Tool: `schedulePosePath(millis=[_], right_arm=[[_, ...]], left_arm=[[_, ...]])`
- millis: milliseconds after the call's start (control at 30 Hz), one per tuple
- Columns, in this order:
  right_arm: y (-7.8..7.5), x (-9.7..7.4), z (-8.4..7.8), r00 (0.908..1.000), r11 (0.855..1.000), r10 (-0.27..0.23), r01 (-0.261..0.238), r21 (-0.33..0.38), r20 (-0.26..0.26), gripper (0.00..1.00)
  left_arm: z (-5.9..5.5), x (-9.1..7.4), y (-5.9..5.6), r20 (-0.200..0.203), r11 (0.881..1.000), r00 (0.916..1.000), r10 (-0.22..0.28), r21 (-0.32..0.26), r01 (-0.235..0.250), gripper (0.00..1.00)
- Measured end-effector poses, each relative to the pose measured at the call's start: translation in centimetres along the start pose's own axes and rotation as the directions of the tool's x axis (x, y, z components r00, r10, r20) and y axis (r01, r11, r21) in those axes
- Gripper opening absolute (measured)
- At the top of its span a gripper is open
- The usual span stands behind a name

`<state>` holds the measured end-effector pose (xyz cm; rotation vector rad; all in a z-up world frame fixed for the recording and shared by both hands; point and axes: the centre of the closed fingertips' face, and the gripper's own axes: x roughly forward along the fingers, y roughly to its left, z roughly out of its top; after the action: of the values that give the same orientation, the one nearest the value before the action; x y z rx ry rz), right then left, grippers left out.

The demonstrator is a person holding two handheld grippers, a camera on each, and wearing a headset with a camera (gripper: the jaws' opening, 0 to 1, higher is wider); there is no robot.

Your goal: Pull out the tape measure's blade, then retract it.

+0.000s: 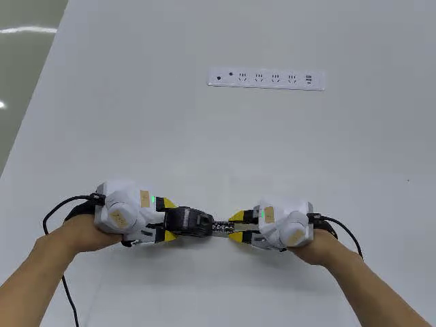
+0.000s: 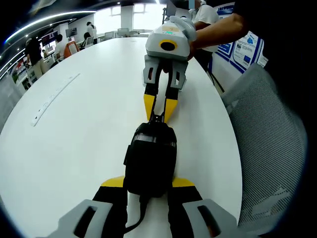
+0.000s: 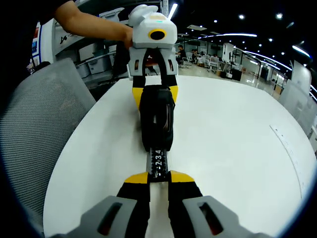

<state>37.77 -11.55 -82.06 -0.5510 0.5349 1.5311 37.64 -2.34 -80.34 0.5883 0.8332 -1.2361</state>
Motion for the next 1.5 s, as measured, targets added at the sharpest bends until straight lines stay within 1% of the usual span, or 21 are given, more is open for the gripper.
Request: schedulePosePath(millis=[567,867,1500], right_arm=[[0.0,-1.7,-1.6,0.9999,1.0,0.005,-0.005,0.0,-0.011,0.11],[-0.1,-2.4,-2.1,0.9999,1.0,0.004,-0.004,-0.001,-0.015,0.11],[-0.2,-4.3,-3.8,0.9996,1.0,-0.003,0.003,-0.001,-0.028,0.11]], left_arm=[[0.1,0.1,-0.1,-0.002,1.0,1.0,-0.004,0.002,0.004,0.28],[0.2,0.1,-0.1,-0.002,1.0,1.0,-0.005,0.001,0.005,0.28],[0.2,0.2,-0.1,-0.009,1.0,0.9999,-0.014,0.006,0.014,0.28]])
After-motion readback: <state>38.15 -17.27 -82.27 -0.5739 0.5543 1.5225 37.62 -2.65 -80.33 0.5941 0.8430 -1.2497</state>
